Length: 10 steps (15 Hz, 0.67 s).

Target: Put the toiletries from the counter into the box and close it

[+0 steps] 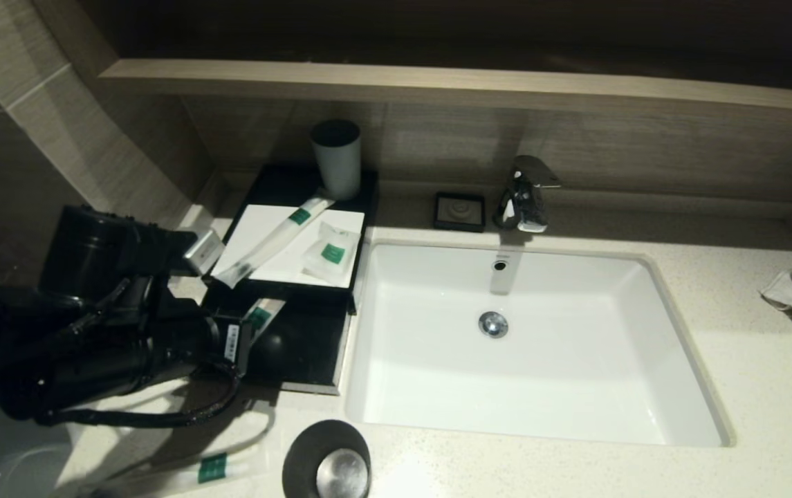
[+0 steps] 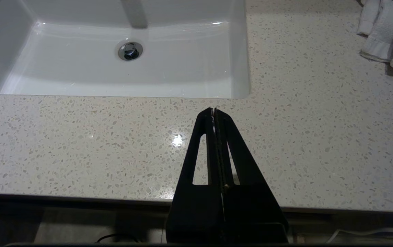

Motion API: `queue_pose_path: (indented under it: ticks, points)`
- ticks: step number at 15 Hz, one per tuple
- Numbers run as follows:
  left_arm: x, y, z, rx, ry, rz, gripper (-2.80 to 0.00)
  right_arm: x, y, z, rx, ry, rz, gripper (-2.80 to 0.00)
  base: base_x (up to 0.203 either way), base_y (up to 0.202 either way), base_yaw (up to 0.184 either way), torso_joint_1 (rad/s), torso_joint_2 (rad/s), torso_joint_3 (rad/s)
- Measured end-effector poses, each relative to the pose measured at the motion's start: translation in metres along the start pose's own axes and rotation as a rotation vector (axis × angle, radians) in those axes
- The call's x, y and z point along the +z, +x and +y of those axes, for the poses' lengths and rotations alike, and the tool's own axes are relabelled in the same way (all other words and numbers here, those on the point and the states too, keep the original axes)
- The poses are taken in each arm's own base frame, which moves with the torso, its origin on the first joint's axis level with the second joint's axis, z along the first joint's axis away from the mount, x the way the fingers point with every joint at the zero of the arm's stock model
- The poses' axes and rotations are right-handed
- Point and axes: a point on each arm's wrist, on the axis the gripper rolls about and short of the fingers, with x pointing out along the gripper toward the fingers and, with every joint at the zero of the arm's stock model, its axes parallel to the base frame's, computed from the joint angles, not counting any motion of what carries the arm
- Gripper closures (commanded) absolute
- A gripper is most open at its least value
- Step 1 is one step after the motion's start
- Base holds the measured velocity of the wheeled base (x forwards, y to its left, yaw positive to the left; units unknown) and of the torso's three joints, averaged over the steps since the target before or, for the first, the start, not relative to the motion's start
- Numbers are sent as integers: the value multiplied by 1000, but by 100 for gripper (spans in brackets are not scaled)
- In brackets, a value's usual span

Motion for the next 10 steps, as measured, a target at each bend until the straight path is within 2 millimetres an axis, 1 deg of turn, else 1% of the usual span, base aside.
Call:
queue_pose_path:
  ticks: [3,6,8,10]
  points:
    - [5,-6,2,4,2,-28,0,0,0,0,0,0,0,0,0,0,0,0,0,0]
    - [20,-10,3,18,19,-78,0,0,0,0,1,0,0,0,0,0,0,0,0,0]
    - [34,-8,7,38,37,-113,0,0,0,0,0,0,0,0,0,0,0,0,0,0]
    - [44,1,12,64,60,-125,0,0,0,0,0,0,0,0,0,0,0,0,0,0]
